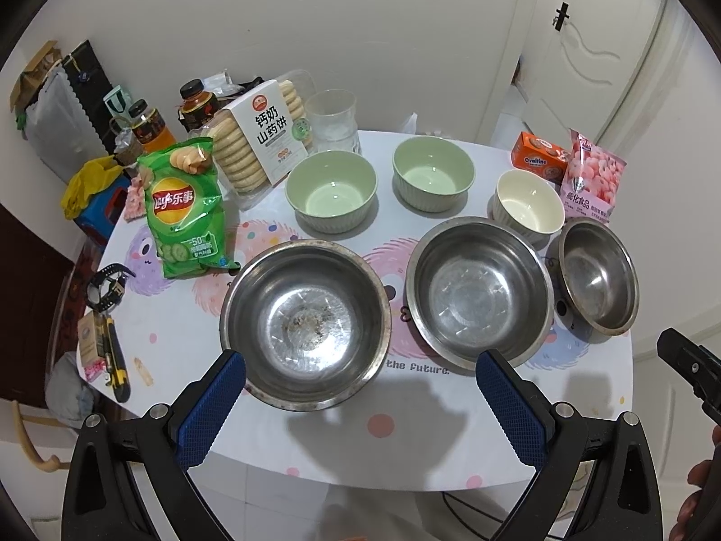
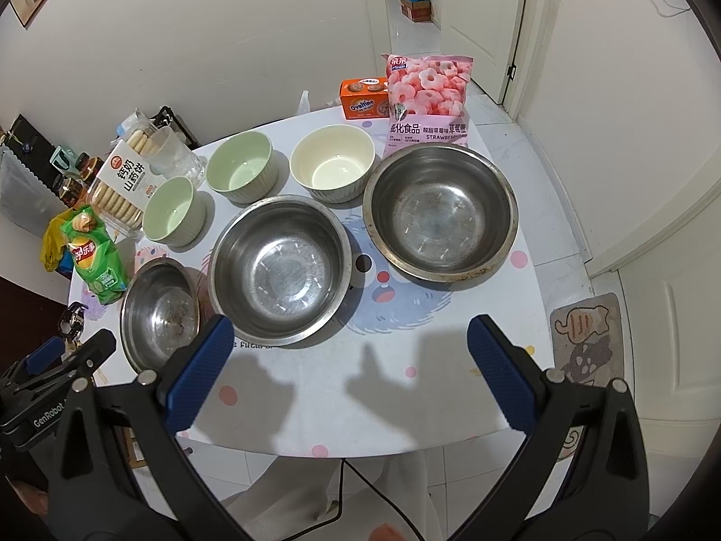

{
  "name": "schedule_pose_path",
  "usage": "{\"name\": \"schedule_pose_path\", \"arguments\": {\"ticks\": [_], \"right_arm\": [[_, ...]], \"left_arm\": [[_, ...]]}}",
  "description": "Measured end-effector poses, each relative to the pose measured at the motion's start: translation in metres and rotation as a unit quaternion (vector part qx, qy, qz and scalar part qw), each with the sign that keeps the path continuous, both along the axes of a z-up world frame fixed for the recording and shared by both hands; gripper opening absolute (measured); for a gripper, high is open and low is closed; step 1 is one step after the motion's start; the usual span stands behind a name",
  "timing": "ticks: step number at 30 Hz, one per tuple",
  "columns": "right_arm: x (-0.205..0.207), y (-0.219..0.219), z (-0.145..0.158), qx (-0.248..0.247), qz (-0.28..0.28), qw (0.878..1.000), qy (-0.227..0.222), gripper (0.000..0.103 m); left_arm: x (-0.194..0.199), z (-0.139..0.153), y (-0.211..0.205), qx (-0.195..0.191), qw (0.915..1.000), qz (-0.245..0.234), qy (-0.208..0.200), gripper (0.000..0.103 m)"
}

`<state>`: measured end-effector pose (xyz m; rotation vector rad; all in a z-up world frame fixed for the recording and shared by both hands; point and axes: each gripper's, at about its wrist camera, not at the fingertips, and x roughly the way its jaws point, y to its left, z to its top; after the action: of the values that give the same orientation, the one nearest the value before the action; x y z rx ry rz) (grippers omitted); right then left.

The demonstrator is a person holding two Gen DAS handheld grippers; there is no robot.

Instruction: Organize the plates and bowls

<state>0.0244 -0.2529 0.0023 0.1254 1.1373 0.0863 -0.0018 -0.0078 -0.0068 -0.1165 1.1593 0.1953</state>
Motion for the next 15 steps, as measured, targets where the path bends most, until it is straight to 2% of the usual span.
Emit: {"name": "schedule_pose_path", "arguments": {"ticks": [15], "right_arm": [[0.002, -0.001, -0.001, 0.000, -0.001, 1.000, 0.003, 0.103]], "left_arm": [[0.011, -0.001, -0.005, 0.002, 1.0000, -0.004, 0.004, 0.103]]}}
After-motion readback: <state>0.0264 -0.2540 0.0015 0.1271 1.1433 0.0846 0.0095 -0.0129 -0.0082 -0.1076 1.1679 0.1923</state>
